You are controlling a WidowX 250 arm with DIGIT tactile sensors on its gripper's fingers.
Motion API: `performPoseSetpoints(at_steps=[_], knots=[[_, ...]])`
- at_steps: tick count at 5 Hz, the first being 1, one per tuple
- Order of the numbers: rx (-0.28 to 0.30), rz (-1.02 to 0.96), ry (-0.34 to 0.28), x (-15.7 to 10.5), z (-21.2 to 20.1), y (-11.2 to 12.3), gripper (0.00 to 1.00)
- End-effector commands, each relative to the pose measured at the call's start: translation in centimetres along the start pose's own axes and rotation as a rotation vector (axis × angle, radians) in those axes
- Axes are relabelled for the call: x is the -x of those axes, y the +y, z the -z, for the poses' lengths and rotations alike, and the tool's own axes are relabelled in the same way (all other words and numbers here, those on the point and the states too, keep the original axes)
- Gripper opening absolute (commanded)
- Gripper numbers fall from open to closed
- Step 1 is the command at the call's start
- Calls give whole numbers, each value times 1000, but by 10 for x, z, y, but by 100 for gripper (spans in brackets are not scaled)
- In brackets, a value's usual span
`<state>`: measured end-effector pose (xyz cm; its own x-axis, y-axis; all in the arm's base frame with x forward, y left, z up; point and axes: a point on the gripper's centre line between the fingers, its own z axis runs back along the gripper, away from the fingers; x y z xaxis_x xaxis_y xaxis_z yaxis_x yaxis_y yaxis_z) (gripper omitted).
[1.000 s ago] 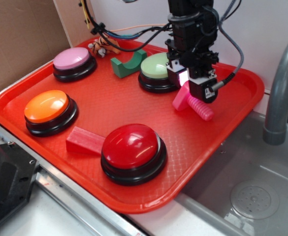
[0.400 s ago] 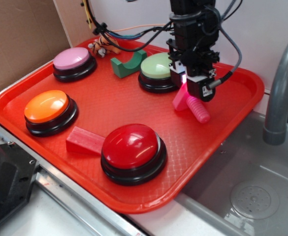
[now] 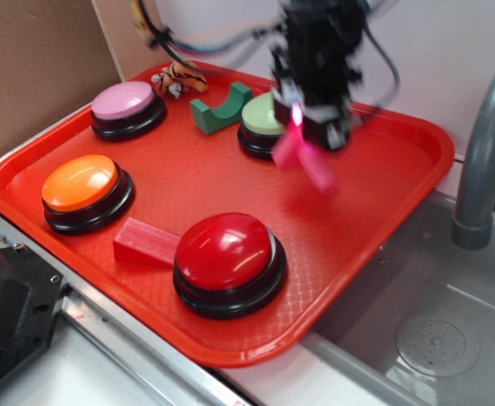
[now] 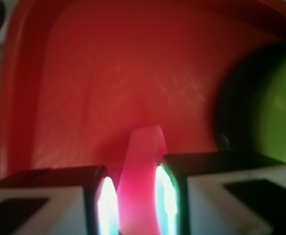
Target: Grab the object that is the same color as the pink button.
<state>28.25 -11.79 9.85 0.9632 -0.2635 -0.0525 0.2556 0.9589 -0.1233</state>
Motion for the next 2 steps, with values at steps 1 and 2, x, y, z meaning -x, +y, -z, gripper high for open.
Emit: performPoseSetpoints(at_steps=[1, 2], knots=[[-154, -176, -77, 89, -118, 27, 0], [-199, -245, -63, 122, -148, 44, 0]])
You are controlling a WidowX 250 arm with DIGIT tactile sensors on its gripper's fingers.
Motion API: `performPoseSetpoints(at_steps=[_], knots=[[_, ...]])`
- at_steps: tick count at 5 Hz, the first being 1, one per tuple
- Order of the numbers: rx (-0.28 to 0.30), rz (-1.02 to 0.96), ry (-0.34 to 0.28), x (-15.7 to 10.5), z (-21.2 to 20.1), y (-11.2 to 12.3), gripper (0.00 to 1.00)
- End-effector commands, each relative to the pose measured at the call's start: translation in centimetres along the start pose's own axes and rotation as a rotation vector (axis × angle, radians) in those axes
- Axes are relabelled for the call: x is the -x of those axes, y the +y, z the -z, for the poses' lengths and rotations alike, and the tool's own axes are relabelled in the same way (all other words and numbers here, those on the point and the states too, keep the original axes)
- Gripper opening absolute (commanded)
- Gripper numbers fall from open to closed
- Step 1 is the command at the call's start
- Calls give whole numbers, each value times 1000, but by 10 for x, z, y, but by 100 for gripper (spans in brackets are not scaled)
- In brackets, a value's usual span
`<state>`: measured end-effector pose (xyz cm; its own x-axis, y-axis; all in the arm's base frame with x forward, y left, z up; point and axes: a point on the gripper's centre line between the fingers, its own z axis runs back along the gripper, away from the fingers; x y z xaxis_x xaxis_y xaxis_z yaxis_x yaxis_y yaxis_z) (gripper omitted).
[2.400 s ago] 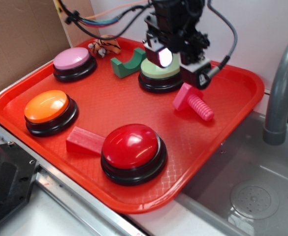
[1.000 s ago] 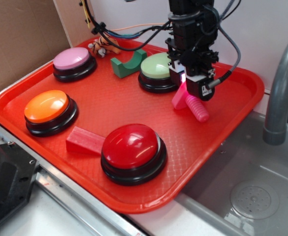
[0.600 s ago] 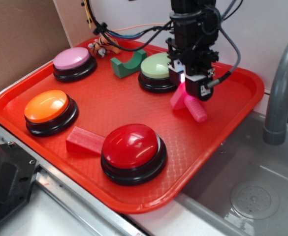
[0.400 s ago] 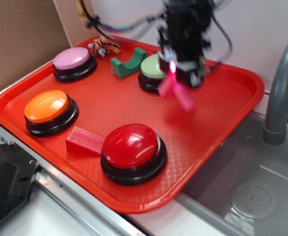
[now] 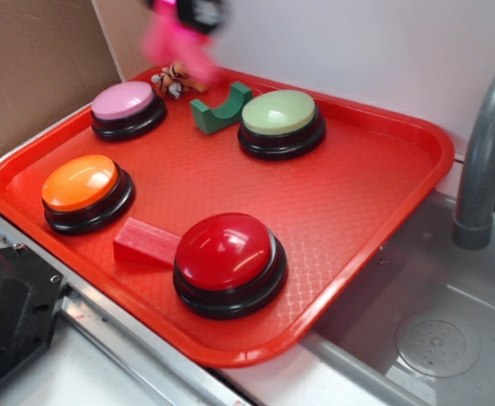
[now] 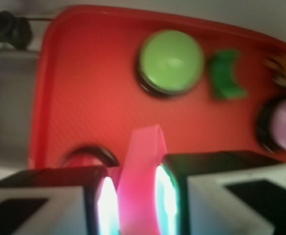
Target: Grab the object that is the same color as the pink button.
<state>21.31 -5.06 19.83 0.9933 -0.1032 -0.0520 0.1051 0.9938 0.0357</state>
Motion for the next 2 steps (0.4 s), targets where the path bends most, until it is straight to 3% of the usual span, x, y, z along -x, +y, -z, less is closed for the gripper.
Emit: performPoseSetpoints(at_steps=[1, 2], knots=[[-90, -126, -42, 35, -54, 33, 0], [-136, -144, -34, 29, -50, 32, 0]])
